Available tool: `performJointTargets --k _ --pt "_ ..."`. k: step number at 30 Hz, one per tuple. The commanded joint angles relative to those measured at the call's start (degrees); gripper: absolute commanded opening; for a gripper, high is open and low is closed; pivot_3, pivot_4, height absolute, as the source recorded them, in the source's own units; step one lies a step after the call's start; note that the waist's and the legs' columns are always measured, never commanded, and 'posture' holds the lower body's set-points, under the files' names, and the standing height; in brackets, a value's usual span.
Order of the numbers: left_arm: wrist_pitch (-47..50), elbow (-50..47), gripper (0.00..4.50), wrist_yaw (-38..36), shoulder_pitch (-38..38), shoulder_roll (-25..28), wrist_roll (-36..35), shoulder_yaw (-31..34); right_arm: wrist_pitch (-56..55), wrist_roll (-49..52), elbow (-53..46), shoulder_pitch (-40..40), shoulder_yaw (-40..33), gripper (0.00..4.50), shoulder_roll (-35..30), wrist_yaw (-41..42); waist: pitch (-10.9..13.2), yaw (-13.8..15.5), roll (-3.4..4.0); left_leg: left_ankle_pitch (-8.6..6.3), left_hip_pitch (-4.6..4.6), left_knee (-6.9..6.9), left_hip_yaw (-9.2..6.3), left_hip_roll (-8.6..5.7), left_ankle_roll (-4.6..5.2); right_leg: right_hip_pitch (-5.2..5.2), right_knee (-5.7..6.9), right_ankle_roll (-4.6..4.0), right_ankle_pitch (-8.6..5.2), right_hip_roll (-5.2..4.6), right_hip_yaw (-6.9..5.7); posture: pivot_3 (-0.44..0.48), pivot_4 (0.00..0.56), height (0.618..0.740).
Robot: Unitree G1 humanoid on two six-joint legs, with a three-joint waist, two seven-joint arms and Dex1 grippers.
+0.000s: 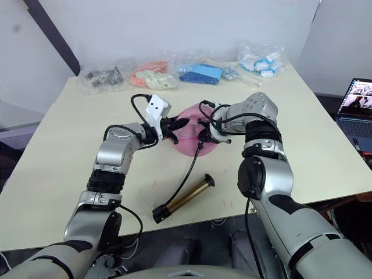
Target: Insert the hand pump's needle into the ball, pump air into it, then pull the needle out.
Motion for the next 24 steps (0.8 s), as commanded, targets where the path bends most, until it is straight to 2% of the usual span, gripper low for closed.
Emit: performJointTargets --k 1,7,11,24 --pt "3.0 1.2 0.12 -4.8 2.7 -2.8 -1.7 -6.8 -8.2 0.2 -0.4 0.3 4.2 0.35 2.6 4.7 0.0 -0.1 0.00 0.00 0.00 0.00 0.00 0.01 0.00 0.00 0.00 0.00 0.00 0.01 0.00 0.000 0.150 0.740" --pt "3.9 2.1 0.12 -3.8 2.4 -3.1 -1.8 -5.7 -9.8 -0.9 -0.8 2.0 8.4 0.35 2.9 8.1 -0.4 -0.6 -0.06 -0.01 0.02 -0.03 -0.02 0.05 -0.01 0.00 -0.02 0.00 0.00 0.05 -0.01 0.000 0.150 0.740" --pt "4.8 2.3 0.12 -3.2 2.6 -3.4 -1.8 -5.2 -11.6 -3.4 -3.6 4.4 15.7 0.35 2.2 12.0 -0.5 -0.9 0.01 -0.01 0.04 -0.06 -0.04 0.09 -0.02 0.01 -0.03 0.01 -0.01 0.10 -0.02 0.000 0.150 0.740" --pt "6.4 3.0 0.12 -3.0 2.5 -3.9 -1.9 -4.8 -15.2 -6.5 -4.8 5.9 22.5 0.35 1.4 17.8 -0.7 -1.2 0.06 -0.06 0.09 -0.06 -0.04 0.32 -0.10 0.01 -0.05 0.01 -0.01 0.30 -0.02 0.000 0.150 0.740"
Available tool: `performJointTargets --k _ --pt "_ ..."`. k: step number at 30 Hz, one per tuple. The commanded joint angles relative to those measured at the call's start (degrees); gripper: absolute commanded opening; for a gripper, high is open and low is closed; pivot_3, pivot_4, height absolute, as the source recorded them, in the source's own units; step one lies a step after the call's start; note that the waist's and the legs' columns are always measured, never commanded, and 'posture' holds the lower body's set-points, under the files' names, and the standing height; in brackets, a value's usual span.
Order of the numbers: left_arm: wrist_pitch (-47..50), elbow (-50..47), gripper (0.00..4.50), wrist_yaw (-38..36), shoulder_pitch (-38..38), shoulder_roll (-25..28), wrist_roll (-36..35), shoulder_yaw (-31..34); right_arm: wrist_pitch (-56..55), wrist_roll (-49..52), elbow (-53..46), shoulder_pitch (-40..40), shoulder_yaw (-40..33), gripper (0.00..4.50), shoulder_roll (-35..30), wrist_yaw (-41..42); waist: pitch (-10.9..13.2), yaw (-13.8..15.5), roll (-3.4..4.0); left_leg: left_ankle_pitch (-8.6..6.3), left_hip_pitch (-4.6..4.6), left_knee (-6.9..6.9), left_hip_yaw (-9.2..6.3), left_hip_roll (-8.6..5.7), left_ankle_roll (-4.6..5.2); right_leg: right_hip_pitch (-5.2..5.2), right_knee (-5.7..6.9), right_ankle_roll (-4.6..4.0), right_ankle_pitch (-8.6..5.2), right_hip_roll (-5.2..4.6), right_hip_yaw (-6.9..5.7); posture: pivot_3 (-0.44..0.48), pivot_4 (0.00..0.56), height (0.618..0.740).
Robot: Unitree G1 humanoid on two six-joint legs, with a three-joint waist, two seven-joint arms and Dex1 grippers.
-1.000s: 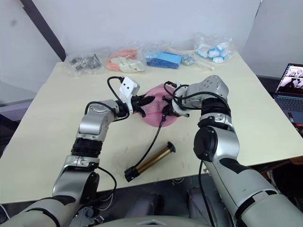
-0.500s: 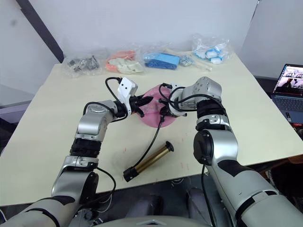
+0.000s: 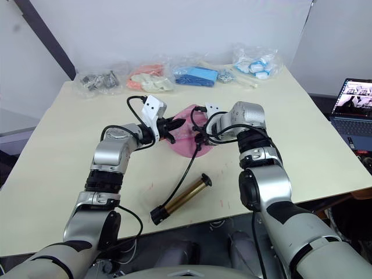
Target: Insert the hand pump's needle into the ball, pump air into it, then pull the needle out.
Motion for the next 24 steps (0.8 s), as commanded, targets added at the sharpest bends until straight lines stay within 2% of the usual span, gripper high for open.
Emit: performJointTargets --k 1,7,11,15,20,24 --pt "4.5 1.9 0.12 -4.2 2.8 -3.8 -2.0 -7.1 -7.7 -0.9 -0.6 0.8 2.0 0.35 2.1 0.3 -0.1 0.0 0.00 0.00 0.01 0.00 0.00 0.01 -0.01 0.00 0.00 0.00 0.00 0.01 0.00 0.000 0.150 0.740" --pt "5.3 1.4 0.12 -4.3 3.7 -4.0 -2.4 -7.0 -7.9 -0.6 2.5 0.1 -0.8 0.35 2.7 -0.8 -0.2 0.0 0.03 -0.03 0.05 0.00 0.00 0.06 -0.05 0.00 -0.03 0.00 0.00 0.05 0.00 0.000 0.150 0.740" --pt "5.5 1.4 0.12 -4.3 3.9 -3.9 -2.5 -6.9 -7.8 2.1 6.0 -1.6 -7.9 0.35 3.7 -4.2 -0.2 0.0 0.06 -0.05 0.26 -0.10 0.00 0.13 -0.07 0.21 -0.15 0.00 0.00 0.09 0.00 0.000 0.150 0.740" --pt "5.7 1.3 0.12 -4.3 4.3 -3.8 -2.5 -6.7 -9.1 4.0 9.3 -2.9 -14.1 0.35 3.9 -8.8 -0.2 -0.1 0.09 -0.07 0.83 -0.49 0.04 0.40 -0.09 0.87 -0.70 0.21 -0.14 0.30 -0.04 0.000 0.150 0.740" --pt "5.9 1.2 0.12 -4.3 4.6 -3.8 -2.4 -6.6 -9.4 8.1 12.6 -4.5 -21.9 0.35 4.8 -14.2 -0.2 -0.1 0.10 -0.07 0.89 -0.64 0.04 0.57 -0.10 0.92 -0.78 0.20 -0.13 0.42 -0.04 0.000 0.150 0.740" --pt "6.0 1.4 0.12 -4.4 4.6 -3.7 -2.5 -6.3 -9.5 8.3 12.9 -4.8 -22.1 0.35 5.2 -15.3 -0.2 -0.1 0.10 -0.07 0.91 -0.71 0.05 0.59 -0.10 0.92 -0.79 0.21 -0.14 0.45 -0.02 0.000 0.150 0.740"
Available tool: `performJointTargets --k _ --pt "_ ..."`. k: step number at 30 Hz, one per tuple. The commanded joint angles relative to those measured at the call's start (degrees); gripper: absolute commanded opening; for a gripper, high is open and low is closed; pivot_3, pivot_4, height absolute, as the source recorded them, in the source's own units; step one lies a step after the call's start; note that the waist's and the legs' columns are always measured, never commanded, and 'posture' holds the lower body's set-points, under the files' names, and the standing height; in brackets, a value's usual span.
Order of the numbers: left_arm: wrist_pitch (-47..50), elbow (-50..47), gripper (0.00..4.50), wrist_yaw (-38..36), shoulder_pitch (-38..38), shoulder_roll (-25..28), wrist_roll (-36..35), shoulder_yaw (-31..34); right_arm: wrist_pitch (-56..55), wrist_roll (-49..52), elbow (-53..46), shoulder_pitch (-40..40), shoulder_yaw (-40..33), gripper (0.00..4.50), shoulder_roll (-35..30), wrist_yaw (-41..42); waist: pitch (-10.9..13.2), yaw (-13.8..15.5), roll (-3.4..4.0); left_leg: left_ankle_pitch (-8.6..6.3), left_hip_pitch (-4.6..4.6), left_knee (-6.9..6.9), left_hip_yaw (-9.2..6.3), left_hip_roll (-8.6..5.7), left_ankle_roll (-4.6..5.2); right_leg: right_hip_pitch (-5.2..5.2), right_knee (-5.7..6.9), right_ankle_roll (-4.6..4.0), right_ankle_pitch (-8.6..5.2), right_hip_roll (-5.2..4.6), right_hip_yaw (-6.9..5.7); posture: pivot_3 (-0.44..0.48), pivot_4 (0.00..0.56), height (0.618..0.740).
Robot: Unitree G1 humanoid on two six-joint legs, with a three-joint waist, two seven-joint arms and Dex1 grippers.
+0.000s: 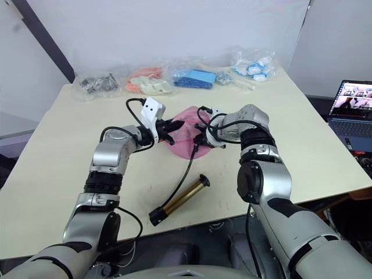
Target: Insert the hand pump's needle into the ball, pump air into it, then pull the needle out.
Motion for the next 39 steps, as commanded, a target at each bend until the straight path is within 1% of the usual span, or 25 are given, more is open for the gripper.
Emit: performJointTargets --k 1,3,5,10,13,14,15,24,29,39 --pt "4.4 2.0 0.12 -4.5 3.3 -3.6 -2.5 -6.9 -6.2 1.6 0.3 -1.0 0.4 0.35 3.9 0.0 0.0 0.0 0.00 0.00 0.01 -0.02 0.00 0.00 0.00 0.00 0.00 0.00 0.00 0.02 0.00 0.000 0.150 0.740" --pt "4.2 2.4 0.12 -4.8 3.2 -3.4 -2.5 -6.8 -5.8 0.5 -0.4 -0.5 2.9 0.35 3.9 1.2 0.0 0.0 0.00 0.00 0.02 -0.03 0.01 0.01 0.00 0.00 -0.01 0.01 -0.01 0.04 0.01 0.000 0.150 0.740" --pt "4.1 2.9 0.12 -5.2 3.1 -3.2 -2.6 -6.6 -6.9 -1.9 -1.6 0.4 7.9 0.35 3.7 3.5 0.0 -0.1 0.01 0.00 0.03 -0.06 0.02 0.01 0.00 0.00 -0.02 0.01 -0.01 0.05 0.01 0.000 0.150 0.740" --pt "3.4 4.7 0.12 -6.8 2.9 -2.2 -2.3 -6.9 -10.7 -4.0 -2.4 1.6 12.8 0.35 4.1 6.8 0.0 -0.2 0.01 0.00 0.21 -0.15 0.01 0.05 0.00 0.13 -0.06 0.01 -0.03 0.10 0.01 0.000 0.150 0.740" --pt "3.0 5.9 0.12 -7.2 2.7 -1.7 -2.1 -6.9 -11.4 -3.6 -2.4 1.8 12.9 0.35 4.8 7.3 0.0 -0.5 0.05 -0.01 0.47 -0.27 0.02 0.06 -0.01 0.36 -0.10 -0.11 -0.12 0.11 0.03 0.000 0.150 0.740" --pt "2.8 6.3 0.12 -7.3 2.6 -1.6 -2.0 -7.0 -11.7 -3.8 -2.3 1.9 13.1 0.35 4.9 7.5 0.0 -0.6 0.06 -0.03 0.82 -0.43 0.02 0.10 -0.04 0.66 -0.15 -0.21 -0.21 0.10 0.03 0.000 0.150 0.740" --pt "2.6 6.7 0.12 -7.5 2.6 -1.4 -2.0 -7.1 -12.0 -3.9 -2.3 2.0 13.3 0.35 5.1 7.6 0.0 -0.7 0.07 -0.07 0.91 -0.43 0.01 0.15 -0.11 0.68 -0.15 -0.31 -0.27 0.09 0.01 0.000 0.150 0.740" --pt "2.3 9.4 0.12 -11.2 2.2 -0.1 -2.2 -8.6 -13.2 -4.0 -0.5 1.6 13.0 0.35 6.1 7.4 0.1 -0.9 0.25 -0.19 0.96 -0.43 -0.06 0.62 -0.33 0.68 -0.15 -0.32 -0.28 0.52 -0.10 0.000 0.150 0.740" --pt "2.3 9.9 0.12 -11.4 2.1 -0.2 -2.3 -8.6 -15.3 -4.2 1.6 0.7 13.0 0.35 6.7 7.3 0.0 -0.9 0.31 -0.26 1.01 -0.43 -0.10 0.90 -0.46 0.69 -0.14 -0.38 -0.31 0.68 -0.16 0.000 0.150 0.740" --pt "3.7 8.1 0.12 -11.3 3.5 -0.5 -2.8 -9.1 -19.6 -4.1 6.2 -1.3 12.1 0.35 7.3 6.4 -0.1 -1.1 0.31 -0.37 1.07 -0.47 -0.15 1.01 -0.64 0.70 -0.14 -0.44 -0.35 0.76 -0.21 0.000 0.150 0.740"
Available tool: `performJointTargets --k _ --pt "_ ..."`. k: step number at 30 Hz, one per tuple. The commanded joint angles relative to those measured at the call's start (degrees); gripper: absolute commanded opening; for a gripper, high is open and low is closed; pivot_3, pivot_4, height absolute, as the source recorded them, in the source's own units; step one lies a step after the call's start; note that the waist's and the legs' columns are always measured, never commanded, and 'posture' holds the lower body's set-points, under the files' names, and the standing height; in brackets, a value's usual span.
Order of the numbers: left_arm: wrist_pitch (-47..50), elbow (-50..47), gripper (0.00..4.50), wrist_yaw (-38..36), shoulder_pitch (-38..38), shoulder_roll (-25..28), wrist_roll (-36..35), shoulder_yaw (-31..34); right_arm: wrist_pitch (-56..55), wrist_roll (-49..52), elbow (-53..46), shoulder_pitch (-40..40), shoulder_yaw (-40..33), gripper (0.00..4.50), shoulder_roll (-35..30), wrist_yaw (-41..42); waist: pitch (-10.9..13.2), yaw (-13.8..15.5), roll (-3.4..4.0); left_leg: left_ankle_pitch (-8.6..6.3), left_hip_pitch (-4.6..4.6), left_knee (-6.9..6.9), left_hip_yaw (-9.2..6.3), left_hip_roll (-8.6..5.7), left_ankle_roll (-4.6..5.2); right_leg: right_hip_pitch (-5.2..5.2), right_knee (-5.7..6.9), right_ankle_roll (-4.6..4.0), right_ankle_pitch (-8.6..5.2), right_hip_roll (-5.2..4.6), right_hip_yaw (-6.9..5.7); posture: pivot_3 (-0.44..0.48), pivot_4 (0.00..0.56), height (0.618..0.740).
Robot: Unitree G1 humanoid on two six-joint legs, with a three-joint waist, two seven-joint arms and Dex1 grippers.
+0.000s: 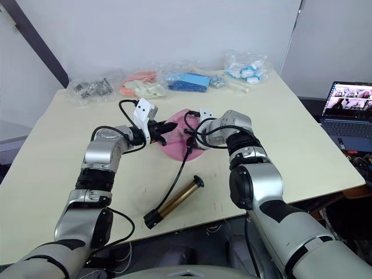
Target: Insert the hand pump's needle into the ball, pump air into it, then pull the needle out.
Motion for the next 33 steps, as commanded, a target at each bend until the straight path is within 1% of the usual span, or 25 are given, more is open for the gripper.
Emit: performJointTargets --k 1,14,18,22,33 --pt "4.6 1.9 0.12 -7.8 4.7 -4.4 -1.8 -9.4 -9.2 0.4 2.2 -1.2 -0.2 0.35 3.7 -0.4 0.0 -0.1 0.00 0.00 0.00 0.00 0.00 0.00 0.00 0.00 0.00 0.00 0.00 0.00 0.00 0.000 0.150 0.740" --pt "4.8 1.3 0.12 -7.4 5.9 -4.9 -2.0 -9.6 -13.6 1.1 6.2 -3.2 -2.2 0.35 4.8 -2.3 -0.1 -0.5 0.01 -0.04 0.06 -0.07 -0.05 0.06 -0.08 0.04 0.00 -0.06 -0.05 0.03 -0.05 0.000 0.150 0.740" --pt "4.8 1.4 0.12 -7.3 6.1 -5.1 -1.9 -9.5 -14.6 1.2 6.9 -3.6 -2.7 0.35 4.9 -2.5 -0.1 -0.5 0.00 -0.07 0.07 -0.10 -0.05 0.07 -0.12 0.04 0.00 -0.08 -0.06 0.04 -0.05 0.000 0.150 0.740" --pt "4.8 1.3 0.12 -7.2 6.2 -5.1 -1.9 -9.4 -15.3 1.1 7.5 -3.9 -3.0 0.35 5.0 -2.6 -0.1 -0.5 0.01 -0.08 0.11 -0.15 -0.05 0.08 -0.14 0.05 0.00 -0.29 -0.18 0.00 -0.10 0.000 0.150 0.740" --pt "5.0 0.7 0.12 -6.9 7.0 -5.3 -1.8 -9.2 -18.0 2.1 8.8 -4.0 -3.3 0.35 6.1 -2.7 -0.1 -0.5 0.00 -0.17 0.14 -0.32 -0.05 0.11 -0.29 0.12 -0.01 -0.34 -0.22 -0.03 -0.15 0.000 0.150 0.740"
